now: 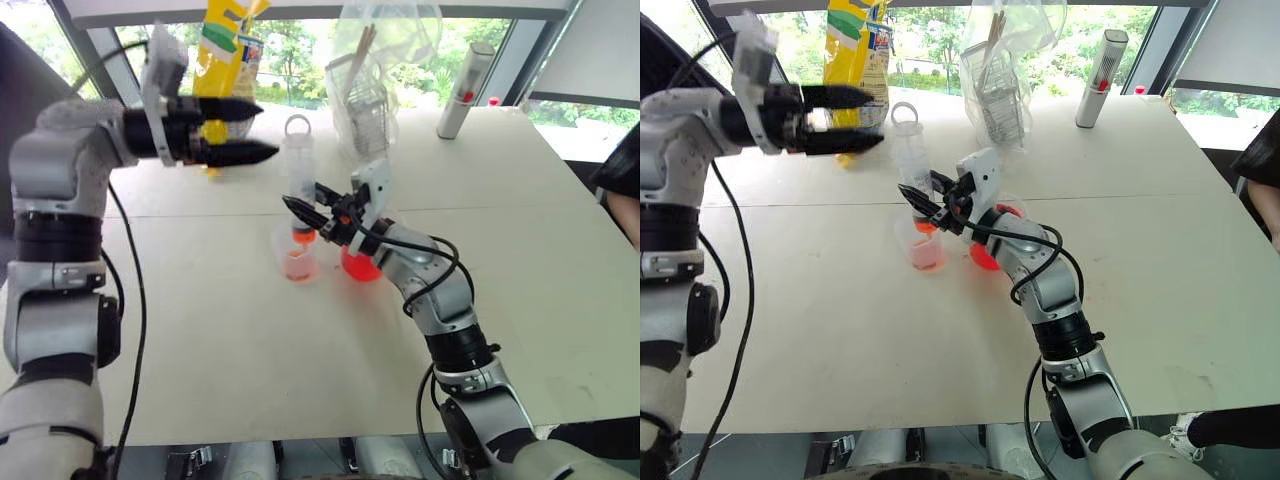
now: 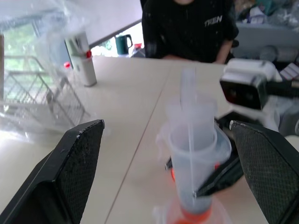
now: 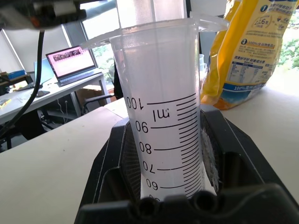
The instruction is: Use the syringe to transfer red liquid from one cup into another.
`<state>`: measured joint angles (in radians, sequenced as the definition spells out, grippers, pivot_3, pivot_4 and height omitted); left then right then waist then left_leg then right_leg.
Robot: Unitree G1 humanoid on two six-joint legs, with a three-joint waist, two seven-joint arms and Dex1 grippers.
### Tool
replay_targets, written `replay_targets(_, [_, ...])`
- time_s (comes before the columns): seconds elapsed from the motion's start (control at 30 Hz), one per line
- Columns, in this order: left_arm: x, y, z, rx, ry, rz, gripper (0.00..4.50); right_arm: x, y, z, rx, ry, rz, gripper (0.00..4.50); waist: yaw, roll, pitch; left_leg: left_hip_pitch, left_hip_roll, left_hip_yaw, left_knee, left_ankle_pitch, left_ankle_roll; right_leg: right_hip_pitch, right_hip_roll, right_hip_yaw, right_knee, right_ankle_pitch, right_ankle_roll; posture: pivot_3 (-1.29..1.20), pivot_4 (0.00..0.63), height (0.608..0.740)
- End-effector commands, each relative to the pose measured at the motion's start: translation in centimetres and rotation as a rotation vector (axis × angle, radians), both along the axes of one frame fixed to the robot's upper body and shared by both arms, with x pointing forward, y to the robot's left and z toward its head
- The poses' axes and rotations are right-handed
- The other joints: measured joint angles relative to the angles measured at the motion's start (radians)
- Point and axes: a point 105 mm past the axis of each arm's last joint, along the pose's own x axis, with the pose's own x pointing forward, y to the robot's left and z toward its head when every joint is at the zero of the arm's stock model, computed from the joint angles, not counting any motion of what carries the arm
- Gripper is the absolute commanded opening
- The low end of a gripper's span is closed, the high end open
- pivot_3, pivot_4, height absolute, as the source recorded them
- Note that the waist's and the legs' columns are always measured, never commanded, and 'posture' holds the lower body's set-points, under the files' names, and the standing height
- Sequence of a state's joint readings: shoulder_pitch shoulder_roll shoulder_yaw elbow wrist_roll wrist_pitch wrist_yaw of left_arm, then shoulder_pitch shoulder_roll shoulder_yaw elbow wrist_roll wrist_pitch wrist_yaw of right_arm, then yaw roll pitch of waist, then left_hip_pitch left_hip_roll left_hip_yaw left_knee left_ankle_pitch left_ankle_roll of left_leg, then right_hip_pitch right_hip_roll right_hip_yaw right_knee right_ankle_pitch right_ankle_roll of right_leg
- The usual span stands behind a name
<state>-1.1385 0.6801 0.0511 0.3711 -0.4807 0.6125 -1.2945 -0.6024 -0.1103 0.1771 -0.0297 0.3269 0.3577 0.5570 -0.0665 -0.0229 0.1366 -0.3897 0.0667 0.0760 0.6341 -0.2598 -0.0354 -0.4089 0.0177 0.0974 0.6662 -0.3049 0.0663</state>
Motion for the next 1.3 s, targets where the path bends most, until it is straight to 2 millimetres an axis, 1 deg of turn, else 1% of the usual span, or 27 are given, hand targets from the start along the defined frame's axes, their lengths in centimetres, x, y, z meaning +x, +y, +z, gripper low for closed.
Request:
replay_targets(0.03, [-0.3, -0.9, 1.2, -0.036, -0.021, -0.045, 4.43, -0.8, 0.6, 1.6, 0.024, -0.073, 0.024, 1.38, -0.002, 0.0, 0.0, 0.0, 0.0, 0.0, 0.0, 0.0, 0.0, 0.0, 0.0, 0.0, 0.0, 0.0, 0.0, 0.0, 0.15, 0.739])
replay_targets(0.13, [-0.3, -2.3, 0.6, -0.016, -0.005, -0.092, 4.43, -1.0, 0.9, 1.3, 0.016, -0.073, 0.027, 1.38, -0.003, 0.0, 0.0, 0.001, 0.0, 0.0, 0.0, 0.0, 0.0, 0.0, 0.0, 0.0, 0.0, 0.0, 0.0, 0.0, 0.15, 0.739])
replay_targets(0.2, [-0.5, -2.8, 0.2, 0.003, 0.006, -0.117, 4.43, -1.0, 1.0, 1.1, 0.007, -0.074, 0.029, 1.38, -0.004, 0.0, 0.0, 0.001, 0.0, 0.0, -0.001, 0.0, 0.0, 0.0, 0.001, 0.0, 0.0, 0.0, 0.0, 0.0, 0.15, 0.739])
replay_targets(0.37, [-0.2, -2.5, -0.2, 0.02, 0.017, -0.105, 4.43, -1.0, 1.1, 1.2, 0.005, -0.082, 0.026, 1.38, -0.004, 0.0, 0.0, 0.001, 0.001, 0.0, -0.001, 0.0, 0.0, -0.001, 0.001, 0.001, 0.0, 0.0, 0.0, 0.0, 0.15, 0.739])
replay_targets(0.4, [-0.2, -2.4, -0.4, 0.026, 0.021, -0.102, 4.2, -0.9, 1.1, 1.2, 0.005, -0.083, 0.025, 1.38, -0.004, 0.0, 0.0, 0.001, 0.001, 0.0, -0.001, 0.0, 0.0, -0.001, 0.001, 0.001, 0.0, 0.0, 0.0, 0.0, 0.15, 0.739])
replay_targets(0.47, [-0.2, -2.3, -0.6, 0.035, 0.026, -0.095, 3.6, -0.9, 1.1, 1.2, 0.003, -0.085, 0.024, 1.38, -0.003, 0.0, 0.0, 0.001, 0.001, 0.0, -0.001, 0.0, 0.0, -0.001, 0.001, 0.001, 0.0, 0.0, 0.0, 0.0, 0.15, 0.739])
replay_targets(0.57, [0.0, -1.7, -1.0, 0.043, 0.033, -0.073, 2.17, -0.9, 1.1, 1.2, -0.002, -0.087, 0.024, 1.38, -0.004, 0.0, 0.0, 0.001, 0.001, 0.0, -0.001, 0.0, 0.0, 0.0, 0.001, 0.001, 0.0, 0.0, 0.0, 0.0, 0.15, 0.739])
replay_targets(0.7, [-0.1, -1.2, -1.5, 0.055, 0.042, -0.062, 0.08, -0.8, 1.0, 1.1, -0.007, -0.087, 0.023, 1.38, -0.003, 0.0, 0.0, 0.001, 0.001, 0.0, -0.001, 0.0, 0.0, 0.0, 0.001, 0.001, 0.0, 0.0, 0.0, 0.0, 0.15, 0.739])
replay_targets(0.83, [-0.5, -1.5, -1.9, 0.064, 0.054, -0.082, 0.03, -0.8, 1.0, 1.2, -0.01, -0.089, 0.025, 1.38, -0.003, 0.0, 0.0, 0.0, 0.001, 0.0, -0.001, 0.0, 0.0, 0.0, 0.001, 0.001, 0.0, 0.0, 0.0, 0.0, 0.15, 0.739])
replay_targets(0.9, [-0.7, -1.7, -2.4, 0.08, 0.065, -0.092, 0.03, -0.8, 1.0, 1.5, -0.009, -0.097, 0.028, 1.38, -0.003, 0.0, 0.0, 0.001, 0.001, 0.0, -0.001, 0.0, 0.0, 0.0, 0.001, 0.001, 0.0, 0.0, 0.0, 0.0, 0.15, 0.739])
replay_targets(1.03, [-0.9, -1.8, -3.8, 0.118, 0.083, -0.098, 0.03, -0.8, 0.9, 2.7, -0.001, -0.126, 0.028, 1.38, -0.003, 0.0, 0.0, 0.001, 0.001, 0.0, -0.001, 0.0, 0.0, 0.0, 0.001, 0.001, 0.0, 0.0, 0.0, 0.0, 0.15, 0.739])
replay_targets(1.3, [-1.3, -1.9, -5.4, 0.158, 0.098, -0.097, 0.03, -1.2, 0.5, 5.6, 0.031, -0.191, 0.022, 1.38, -0.003, 0.0, 0.0, 0.001, 0.001, -0.001, -0.001, 0.0, 0.0, 0.0, 0.0, 0.001, 0.0, 0.0, 0.0, 0.0, 0.15, 0.739])
